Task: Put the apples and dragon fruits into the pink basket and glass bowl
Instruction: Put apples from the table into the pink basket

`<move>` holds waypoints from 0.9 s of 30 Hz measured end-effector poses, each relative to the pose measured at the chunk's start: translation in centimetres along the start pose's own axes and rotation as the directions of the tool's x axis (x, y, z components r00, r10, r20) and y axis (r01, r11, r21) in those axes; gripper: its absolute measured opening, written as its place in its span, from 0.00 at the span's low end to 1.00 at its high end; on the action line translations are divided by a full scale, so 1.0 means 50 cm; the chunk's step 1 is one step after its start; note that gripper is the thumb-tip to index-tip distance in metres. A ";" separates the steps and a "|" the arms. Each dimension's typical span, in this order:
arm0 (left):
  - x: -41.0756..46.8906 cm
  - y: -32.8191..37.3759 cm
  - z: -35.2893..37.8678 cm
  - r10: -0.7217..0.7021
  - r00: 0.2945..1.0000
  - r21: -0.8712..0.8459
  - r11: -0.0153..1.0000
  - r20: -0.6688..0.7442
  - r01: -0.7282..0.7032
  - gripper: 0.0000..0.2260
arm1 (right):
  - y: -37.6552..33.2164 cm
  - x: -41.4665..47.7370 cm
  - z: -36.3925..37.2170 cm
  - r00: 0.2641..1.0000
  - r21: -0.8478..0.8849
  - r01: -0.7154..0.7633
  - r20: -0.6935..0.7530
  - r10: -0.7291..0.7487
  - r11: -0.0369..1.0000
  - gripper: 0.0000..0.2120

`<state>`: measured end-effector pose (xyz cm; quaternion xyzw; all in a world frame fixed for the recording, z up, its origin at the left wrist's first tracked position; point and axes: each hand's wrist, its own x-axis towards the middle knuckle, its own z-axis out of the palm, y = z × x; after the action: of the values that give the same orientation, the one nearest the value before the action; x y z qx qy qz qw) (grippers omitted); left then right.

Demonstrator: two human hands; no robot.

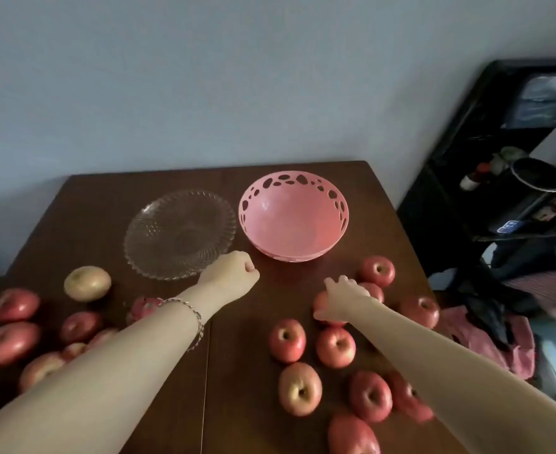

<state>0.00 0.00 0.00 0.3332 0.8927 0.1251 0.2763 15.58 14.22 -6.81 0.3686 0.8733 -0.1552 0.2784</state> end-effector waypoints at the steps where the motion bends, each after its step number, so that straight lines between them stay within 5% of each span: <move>1: 0.015 -0.001 0.010 -0.016 1.000 -0.082 0.997 0.004 0.017 0.05 | -0.006 0.008 0.006 0.999 -0.071 -0.021 0.032 0.023 0.997 0.35; 4: 0.051 0.018 0.025 -0.149 0.985 -0.451 0.876 0.083 0.170 0.06 | -0.016 0.036 0.027 0.999 -0.186 -0.027 0.035 0.034 0.982 0.36; 6: 0.091 0.035 0.033 -0.268 0.942 -0.692 0.641 0.203 0.332 0.10 | -0.019 0.052 0.030 1.000 -0.182 -0.019 0.016 0.023 0.983 0.34; 9: 0.150 0.045 0.050 -0.352 0.878 -0.804 0.385 0.325 0.453 0.23 | -0.014 0.044 0.020 0.999 -0.062 -0.026 -0.042 0.024 0.998 0.33; 13: 0.218 0.048 0.078 -0.370 0.836 -0.828 0.239 0.406 0.508 0.19 | 0.005 0.015 -0.028 0.995 0.237 0.000 -0.098 0.024 0.972 0.34; 17: 0.231 0.048 0.087 -0.404 0.858 -0.863 0.254 0.316 0.437 0.16 | 0.025 -0.028 -0.088 0.986 0.409 0.052 -0.165 0.018 0.911 0.36; 21: 0.198 0.024 0.047 -0.402 0.894 -0.880 0.328 0.201 0.345 0.20 | 0.022 -0.079 -0.148 0.915 0.446 0.202 -0.403 -0.006 0.872 0.37; 24: 0.143 -0.028 -0.014 -0.310 0.949 -0.822 0.525 0.054 0.218 0.21 | -0.017 -0.121 -0.199 0.809 0.457 0.345 -0.587 -0.013 0.820 0.37; 27: 0.056 -0.077 -0.075 -0.264 0.961 -0.709 0.694 -0.084 0.129 0.16 | -0.081 -0.147 -0.231 0.778 0.453 0.426 -0.625 -0.061 0.784 0.37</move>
<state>-5.94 -1.15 0.32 0.0941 0.8311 0.4510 0.3115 12.52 12.88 7.08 0.3412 0.8691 -0.3261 -0.1481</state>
